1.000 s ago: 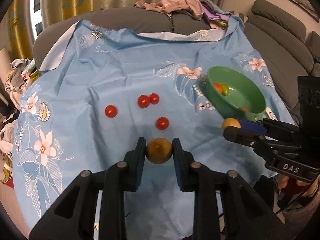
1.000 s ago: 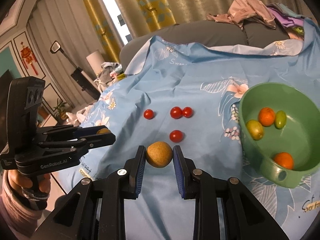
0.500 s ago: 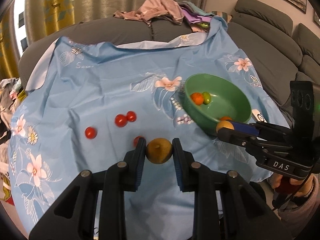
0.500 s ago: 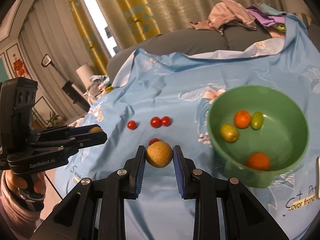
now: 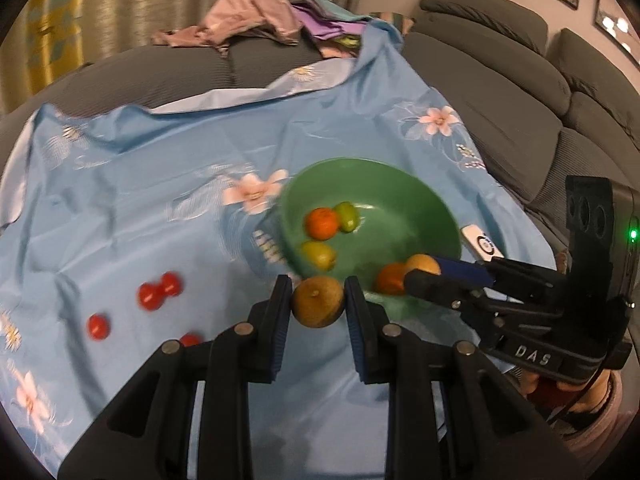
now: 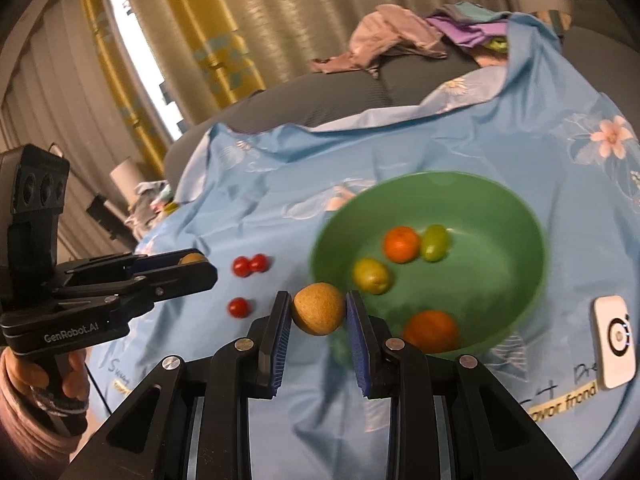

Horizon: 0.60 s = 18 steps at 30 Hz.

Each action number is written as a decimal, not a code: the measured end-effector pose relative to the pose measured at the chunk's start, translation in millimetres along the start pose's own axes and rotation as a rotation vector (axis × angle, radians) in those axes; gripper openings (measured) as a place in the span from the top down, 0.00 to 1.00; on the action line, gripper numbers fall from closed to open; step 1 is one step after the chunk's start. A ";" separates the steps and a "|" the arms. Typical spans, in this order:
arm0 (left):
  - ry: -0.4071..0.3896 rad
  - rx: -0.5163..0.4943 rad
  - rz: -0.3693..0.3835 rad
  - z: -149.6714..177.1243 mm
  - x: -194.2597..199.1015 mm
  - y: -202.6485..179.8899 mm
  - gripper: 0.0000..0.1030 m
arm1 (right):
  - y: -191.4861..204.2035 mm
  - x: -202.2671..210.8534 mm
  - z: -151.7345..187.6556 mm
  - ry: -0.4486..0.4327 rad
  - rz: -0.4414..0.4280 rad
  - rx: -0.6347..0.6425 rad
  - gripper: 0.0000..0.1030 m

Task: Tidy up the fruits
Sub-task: 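Carry both small yellow fruits over the green bowl with both tools, then open both tools to drop the small yellow fruits into the bowl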

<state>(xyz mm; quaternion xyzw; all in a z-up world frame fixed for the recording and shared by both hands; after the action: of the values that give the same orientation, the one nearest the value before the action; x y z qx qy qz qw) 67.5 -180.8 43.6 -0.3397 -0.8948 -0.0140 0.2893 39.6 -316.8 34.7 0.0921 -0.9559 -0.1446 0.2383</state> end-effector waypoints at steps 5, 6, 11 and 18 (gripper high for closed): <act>0.027 -0.026 0.039 -3.4 -33.1 -16.0 0.74 | -20.3 -0.9 -0.7 -0.006 0.056 -0.008 0.71; 0.035 -0.028 0.044 -2.8 -39.7 -17.8 0.74 | -23.6 -1.7 0.0 -0.004 0.064 -0.010 0.71; 0.072 -0.036 0.051 1.7 -63.0 -21.8 0.74 | -36.7 -6.0 2.0 0.010 0.087 -0.026 0.71; 0.096 -0.036 0.044 7.1 -73.7 -20.1 0.71 | -45.6 -10.6 4.8 0.025 0.097 -0.059 0.71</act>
<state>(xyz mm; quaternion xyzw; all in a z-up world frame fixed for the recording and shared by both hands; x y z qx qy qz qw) 95.9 -238.9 2.3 -0.3633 -0.8718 -0.0404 0.3261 51.4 -356.0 11.5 0.0405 -0.9515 -0.1598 0.2596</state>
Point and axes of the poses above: each gripper's, at about its wrist camera, not at the fingertips, and x roughly against the way its jaws point, y to its left, z to its underside, the point moved 2 cm from there along -x, roughly the way its jaws point, and after that the axes turned 14 degrees about -y, right-handed, at the moved point
